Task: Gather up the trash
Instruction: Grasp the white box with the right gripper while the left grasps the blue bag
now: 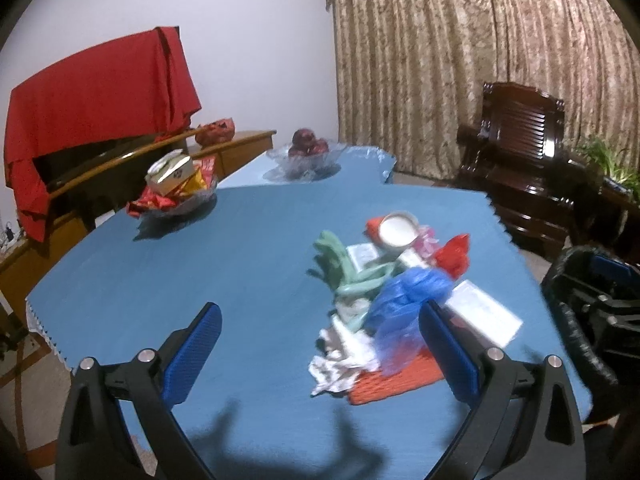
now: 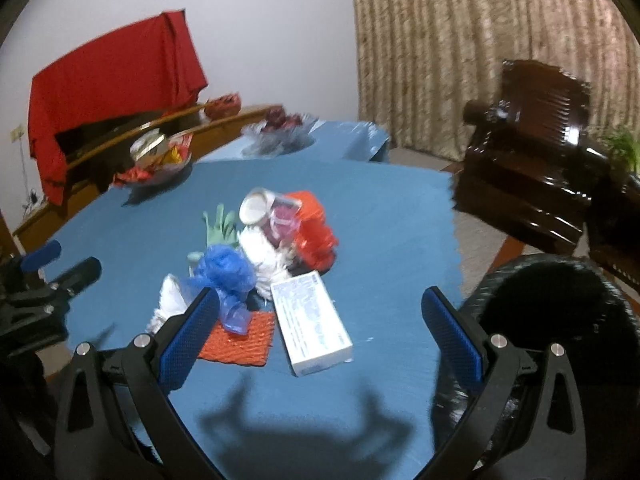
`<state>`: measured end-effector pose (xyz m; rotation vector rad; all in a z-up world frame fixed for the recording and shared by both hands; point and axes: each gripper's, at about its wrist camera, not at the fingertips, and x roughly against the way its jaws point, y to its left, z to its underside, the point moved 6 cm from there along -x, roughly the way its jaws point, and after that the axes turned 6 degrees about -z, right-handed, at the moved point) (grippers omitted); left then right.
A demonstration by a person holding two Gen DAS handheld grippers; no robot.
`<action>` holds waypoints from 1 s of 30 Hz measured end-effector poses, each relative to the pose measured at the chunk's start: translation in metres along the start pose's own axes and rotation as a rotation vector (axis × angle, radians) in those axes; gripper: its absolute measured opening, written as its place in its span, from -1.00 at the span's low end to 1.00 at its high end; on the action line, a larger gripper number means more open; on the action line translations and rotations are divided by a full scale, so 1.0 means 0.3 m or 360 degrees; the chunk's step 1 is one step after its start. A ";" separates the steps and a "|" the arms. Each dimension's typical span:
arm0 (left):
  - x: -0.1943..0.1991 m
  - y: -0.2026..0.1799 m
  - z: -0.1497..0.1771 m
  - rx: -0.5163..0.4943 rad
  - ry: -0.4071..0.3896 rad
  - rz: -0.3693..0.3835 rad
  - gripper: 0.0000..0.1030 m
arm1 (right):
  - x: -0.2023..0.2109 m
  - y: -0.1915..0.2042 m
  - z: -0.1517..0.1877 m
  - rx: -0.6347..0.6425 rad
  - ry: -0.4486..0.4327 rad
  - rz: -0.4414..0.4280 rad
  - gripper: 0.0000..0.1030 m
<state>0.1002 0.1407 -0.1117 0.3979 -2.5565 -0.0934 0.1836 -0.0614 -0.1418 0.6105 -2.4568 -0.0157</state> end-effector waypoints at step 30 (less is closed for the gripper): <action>-0.200 -0.162 0.041 -0.0047 0.0123 0.0222 0.59 | -0.296 -0.079 0.139 0.0024 0.0372 -0.0092 0.04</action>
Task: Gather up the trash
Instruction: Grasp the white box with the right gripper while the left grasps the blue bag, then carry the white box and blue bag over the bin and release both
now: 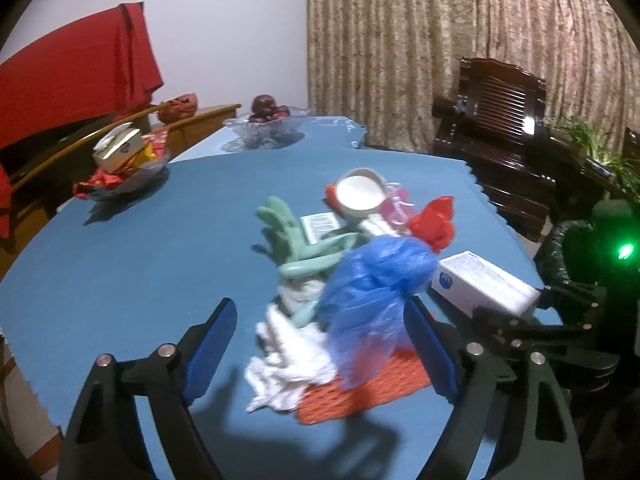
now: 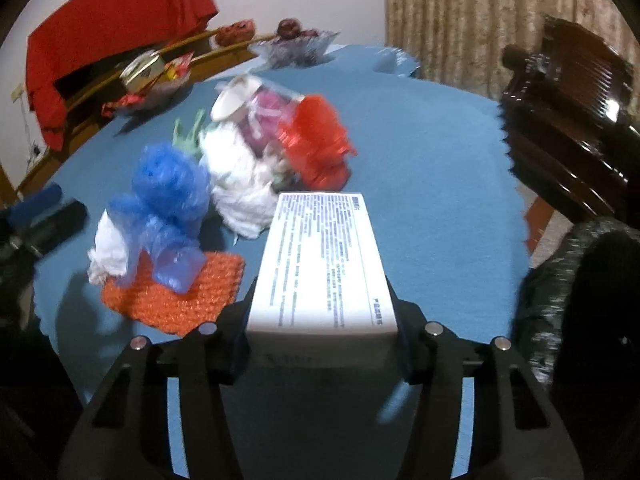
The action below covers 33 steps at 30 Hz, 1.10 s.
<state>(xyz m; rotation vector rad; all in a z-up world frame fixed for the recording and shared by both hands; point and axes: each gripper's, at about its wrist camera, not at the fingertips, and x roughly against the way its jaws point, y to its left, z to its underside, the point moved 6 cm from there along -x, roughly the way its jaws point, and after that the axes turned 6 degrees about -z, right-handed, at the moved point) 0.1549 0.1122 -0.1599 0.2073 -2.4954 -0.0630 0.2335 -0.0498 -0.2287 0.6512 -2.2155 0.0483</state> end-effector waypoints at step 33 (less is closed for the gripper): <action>0.168 -0.270 -0.128 -0.0098 -0.0143 0.0336 -0.85 | 0.452 -0.145 -0.063 -0.0160 -0.0376 0.0141 0.04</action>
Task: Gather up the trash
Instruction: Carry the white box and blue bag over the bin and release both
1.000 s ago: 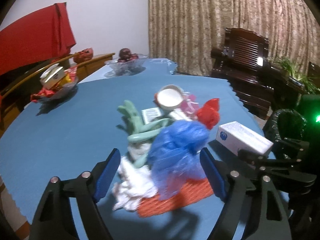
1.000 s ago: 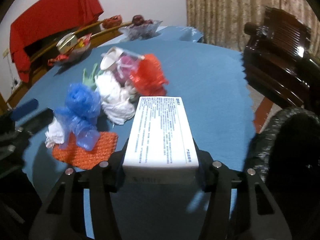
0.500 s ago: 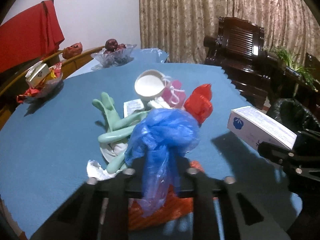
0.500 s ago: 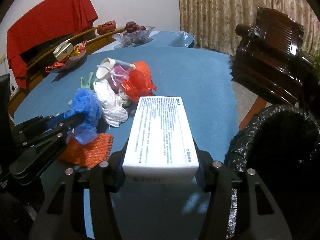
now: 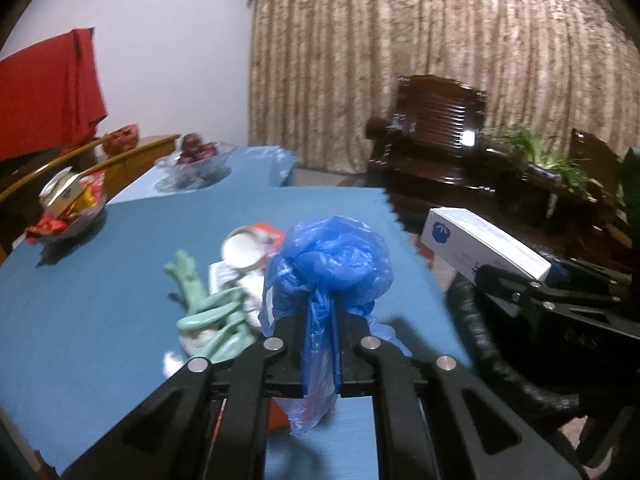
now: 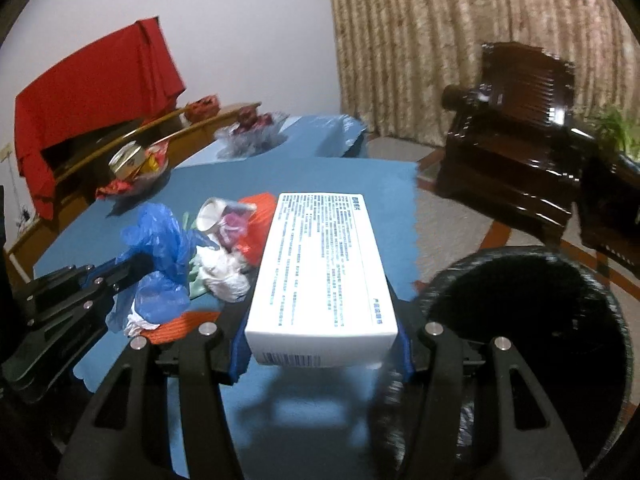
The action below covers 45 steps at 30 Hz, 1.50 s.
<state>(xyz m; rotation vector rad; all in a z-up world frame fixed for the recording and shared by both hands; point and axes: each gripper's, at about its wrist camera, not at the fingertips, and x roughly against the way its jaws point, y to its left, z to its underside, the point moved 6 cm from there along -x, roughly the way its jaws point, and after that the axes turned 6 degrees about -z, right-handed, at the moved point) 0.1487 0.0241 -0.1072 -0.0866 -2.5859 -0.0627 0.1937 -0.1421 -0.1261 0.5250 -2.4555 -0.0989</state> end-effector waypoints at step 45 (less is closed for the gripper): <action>-0.001 -0.206 -0.052 -0.0079 -0.0002 0.0176 0.88 | 0.288 -0.321 0.126 -0.0261 -0.0060 0.0406 0.90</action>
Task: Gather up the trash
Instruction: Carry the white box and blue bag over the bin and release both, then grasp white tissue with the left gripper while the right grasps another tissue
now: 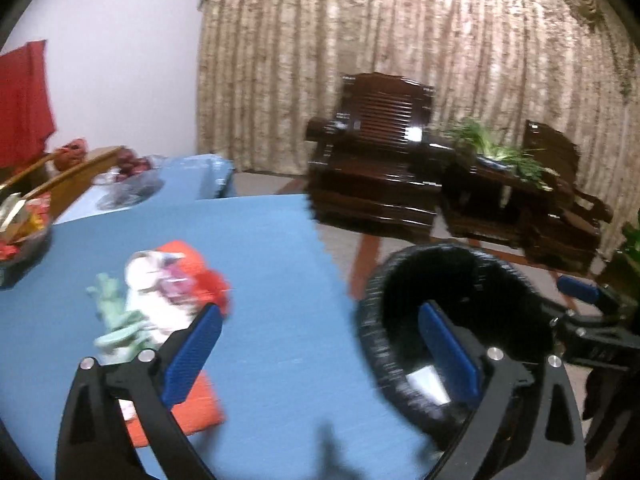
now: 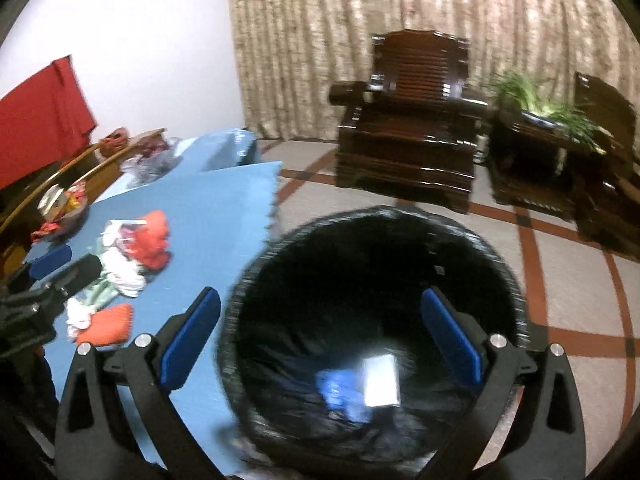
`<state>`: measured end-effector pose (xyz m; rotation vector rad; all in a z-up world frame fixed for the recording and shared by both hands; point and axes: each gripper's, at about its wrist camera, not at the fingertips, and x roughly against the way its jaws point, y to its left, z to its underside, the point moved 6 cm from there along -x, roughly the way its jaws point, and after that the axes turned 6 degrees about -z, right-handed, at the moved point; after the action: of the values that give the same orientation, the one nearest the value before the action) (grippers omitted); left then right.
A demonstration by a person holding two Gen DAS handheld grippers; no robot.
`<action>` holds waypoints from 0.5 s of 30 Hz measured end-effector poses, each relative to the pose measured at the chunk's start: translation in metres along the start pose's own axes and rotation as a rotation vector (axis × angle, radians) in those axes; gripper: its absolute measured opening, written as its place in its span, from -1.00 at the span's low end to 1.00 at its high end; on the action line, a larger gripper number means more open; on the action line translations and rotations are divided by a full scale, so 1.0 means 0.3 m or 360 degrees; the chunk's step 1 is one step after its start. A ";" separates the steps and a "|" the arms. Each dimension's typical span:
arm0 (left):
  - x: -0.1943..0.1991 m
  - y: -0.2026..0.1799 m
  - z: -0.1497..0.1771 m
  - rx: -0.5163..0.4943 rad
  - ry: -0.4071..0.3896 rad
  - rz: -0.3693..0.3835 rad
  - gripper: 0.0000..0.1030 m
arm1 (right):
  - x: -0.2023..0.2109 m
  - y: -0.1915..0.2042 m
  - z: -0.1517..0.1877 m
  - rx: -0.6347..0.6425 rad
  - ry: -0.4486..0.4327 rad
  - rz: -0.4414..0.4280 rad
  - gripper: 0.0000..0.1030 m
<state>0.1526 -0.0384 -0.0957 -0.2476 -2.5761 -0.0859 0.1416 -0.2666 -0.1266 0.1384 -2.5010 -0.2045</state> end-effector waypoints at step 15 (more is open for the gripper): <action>0.060 0.472 0.188 0.0161 0.0087 -0.0475 0.86 | -0.184 0.454 0.013 0.0236 0.0034 -0.0360 0.90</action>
<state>0.1359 0.1098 -0.1324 0.1759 -2.5355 -0.0697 0.1767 -0.1243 -0.1371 0.4832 -2.4752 -0.1090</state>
